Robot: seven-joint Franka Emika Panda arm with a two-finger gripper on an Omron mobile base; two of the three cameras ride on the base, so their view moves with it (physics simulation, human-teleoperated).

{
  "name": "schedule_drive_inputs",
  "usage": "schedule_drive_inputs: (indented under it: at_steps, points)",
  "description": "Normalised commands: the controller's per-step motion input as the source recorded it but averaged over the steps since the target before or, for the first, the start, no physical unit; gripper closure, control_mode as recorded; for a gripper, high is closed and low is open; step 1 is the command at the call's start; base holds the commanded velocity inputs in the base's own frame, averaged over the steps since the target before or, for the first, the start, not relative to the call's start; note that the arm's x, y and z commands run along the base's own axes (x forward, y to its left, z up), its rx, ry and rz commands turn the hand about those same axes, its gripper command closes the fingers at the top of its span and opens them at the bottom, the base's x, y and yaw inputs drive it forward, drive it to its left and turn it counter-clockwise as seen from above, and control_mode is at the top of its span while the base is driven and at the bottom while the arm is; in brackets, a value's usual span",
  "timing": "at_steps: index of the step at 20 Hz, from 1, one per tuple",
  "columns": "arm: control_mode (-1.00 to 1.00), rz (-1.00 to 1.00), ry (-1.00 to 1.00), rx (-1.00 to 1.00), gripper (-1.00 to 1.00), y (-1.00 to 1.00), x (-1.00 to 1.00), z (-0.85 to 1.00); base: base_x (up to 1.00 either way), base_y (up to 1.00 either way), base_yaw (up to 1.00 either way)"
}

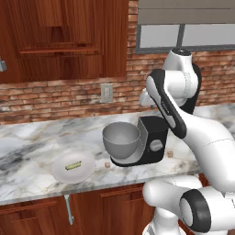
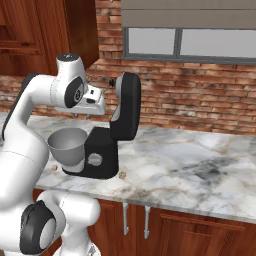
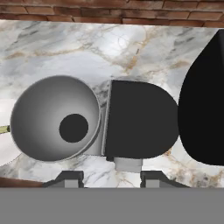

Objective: Add butter and sugar cubes to the stand mixer bowl and then turn on the stand mixer to begin making frosting.

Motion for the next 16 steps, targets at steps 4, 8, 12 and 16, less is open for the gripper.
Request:
schedule_drive_inputs:
  at_steps: [4,8,12,16]
  points:
    - [1.00,0.00,0.00,0.00,-1.00,0.00,0.00,0.00,-0.04,0.00,0.00]
    - [1.00,0.00,0.00,0.00,-1.00,0.00,0.00,0.00,-0.18,0.00,0.00]
    - [1.00,0.00,0.00,0.00,-1.00,0.00,0.00,0.00,-0.21,0.00,0.00]
    - [1.00,0.00,0.00,0.00,-1.00,0.00,0.00,0.00,-0.22,0.00,-0.01]
